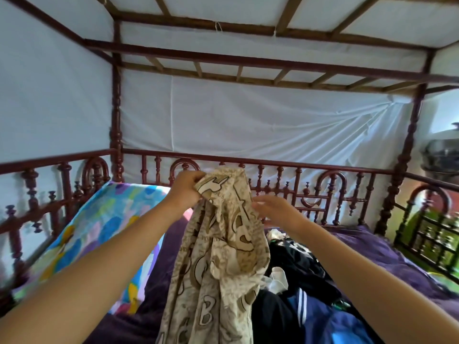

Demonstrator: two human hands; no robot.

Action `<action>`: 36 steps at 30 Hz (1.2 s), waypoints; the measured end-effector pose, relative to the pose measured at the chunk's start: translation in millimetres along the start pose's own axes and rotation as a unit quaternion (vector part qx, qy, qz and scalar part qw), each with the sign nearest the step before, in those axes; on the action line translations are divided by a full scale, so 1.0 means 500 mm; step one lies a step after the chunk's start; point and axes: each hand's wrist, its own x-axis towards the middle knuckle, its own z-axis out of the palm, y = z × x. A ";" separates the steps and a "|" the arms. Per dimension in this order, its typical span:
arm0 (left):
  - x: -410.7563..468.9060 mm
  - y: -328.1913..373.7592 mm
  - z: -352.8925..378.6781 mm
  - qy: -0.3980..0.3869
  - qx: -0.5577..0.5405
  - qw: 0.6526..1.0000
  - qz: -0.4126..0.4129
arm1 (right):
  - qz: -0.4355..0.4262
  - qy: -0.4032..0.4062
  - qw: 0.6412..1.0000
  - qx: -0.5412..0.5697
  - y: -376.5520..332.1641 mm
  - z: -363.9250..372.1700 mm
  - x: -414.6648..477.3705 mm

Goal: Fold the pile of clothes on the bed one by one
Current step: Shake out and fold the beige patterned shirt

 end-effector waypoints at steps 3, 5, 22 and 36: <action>0.019 0.013 -0.009 0.068 -0.027 0.997 -0.002 | 0.032 0.003 0.999 0.040 0.060 0.021 -0.021; 0.032 0.019 -0.020 0.090 -0.050 0.995 -0.004 | 0.021 -0.012 0.998 0.057 0.099 0.035 -0.034; -0.034 0.035 -0.146 0.164 0.075 0.982 -0.048 | -0.060 -0.109 0.977 0.175 0.070 0.136 0.033; -0.118 0.129 -0.183 -0.051 0.098 0.990 -0.088 | 0.040 0.034 0.956 0.289 0.067 0.026 0.089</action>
